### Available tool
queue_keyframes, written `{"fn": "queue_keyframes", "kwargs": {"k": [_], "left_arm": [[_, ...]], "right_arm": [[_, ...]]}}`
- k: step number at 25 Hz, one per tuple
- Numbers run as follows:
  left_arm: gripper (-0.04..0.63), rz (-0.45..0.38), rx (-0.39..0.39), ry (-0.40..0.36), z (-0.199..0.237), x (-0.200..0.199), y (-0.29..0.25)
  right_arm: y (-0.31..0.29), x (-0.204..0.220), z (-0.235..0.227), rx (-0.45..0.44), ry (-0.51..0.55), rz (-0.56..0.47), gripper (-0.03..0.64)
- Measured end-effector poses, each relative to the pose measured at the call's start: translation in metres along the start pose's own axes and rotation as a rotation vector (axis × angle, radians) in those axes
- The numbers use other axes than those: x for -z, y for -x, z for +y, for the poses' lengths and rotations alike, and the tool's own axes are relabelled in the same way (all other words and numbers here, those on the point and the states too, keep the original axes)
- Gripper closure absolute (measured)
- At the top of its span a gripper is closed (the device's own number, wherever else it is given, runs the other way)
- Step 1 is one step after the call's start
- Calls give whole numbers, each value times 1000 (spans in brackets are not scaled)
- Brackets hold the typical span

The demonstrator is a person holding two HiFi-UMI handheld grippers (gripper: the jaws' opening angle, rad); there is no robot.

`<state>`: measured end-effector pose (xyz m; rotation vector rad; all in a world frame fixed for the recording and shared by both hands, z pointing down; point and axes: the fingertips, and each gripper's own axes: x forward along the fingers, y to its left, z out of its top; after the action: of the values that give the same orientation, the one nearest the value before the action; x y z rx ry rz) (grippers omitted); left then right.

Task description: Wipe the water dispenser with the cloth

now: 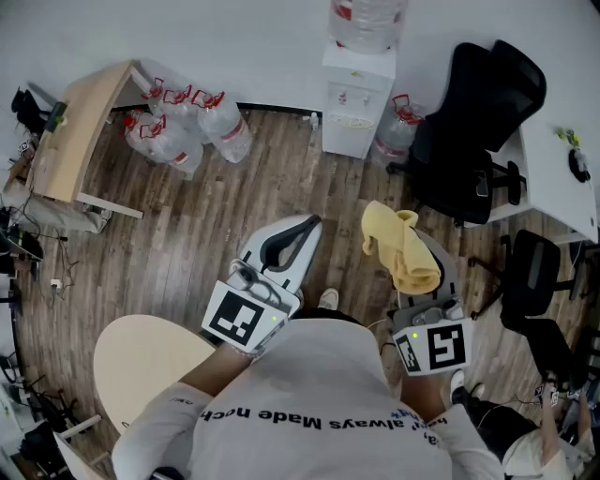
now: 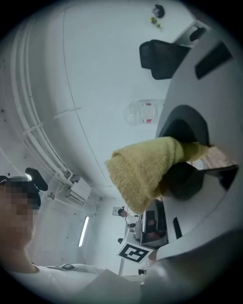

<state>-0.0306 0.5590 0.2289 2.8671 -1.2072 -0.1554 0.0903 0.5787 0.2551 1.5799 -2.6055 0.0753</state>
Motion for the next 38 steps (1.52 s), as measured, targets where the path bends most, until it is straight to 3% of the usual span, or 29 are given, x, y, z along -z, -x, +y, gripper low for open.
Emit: {"fn": "queue_keyframes", "kwargs": {"k": [20, 38], "left_arm": [[575, -29, -25, 10, 15, 15, -37], [575, -2, 26, 30, 107, 11, -111]], "right_arm": [[-25, 10, -35, -12, 15, 11, 551], [-131, -10, -69, 15, 6, 33, 551]]}}
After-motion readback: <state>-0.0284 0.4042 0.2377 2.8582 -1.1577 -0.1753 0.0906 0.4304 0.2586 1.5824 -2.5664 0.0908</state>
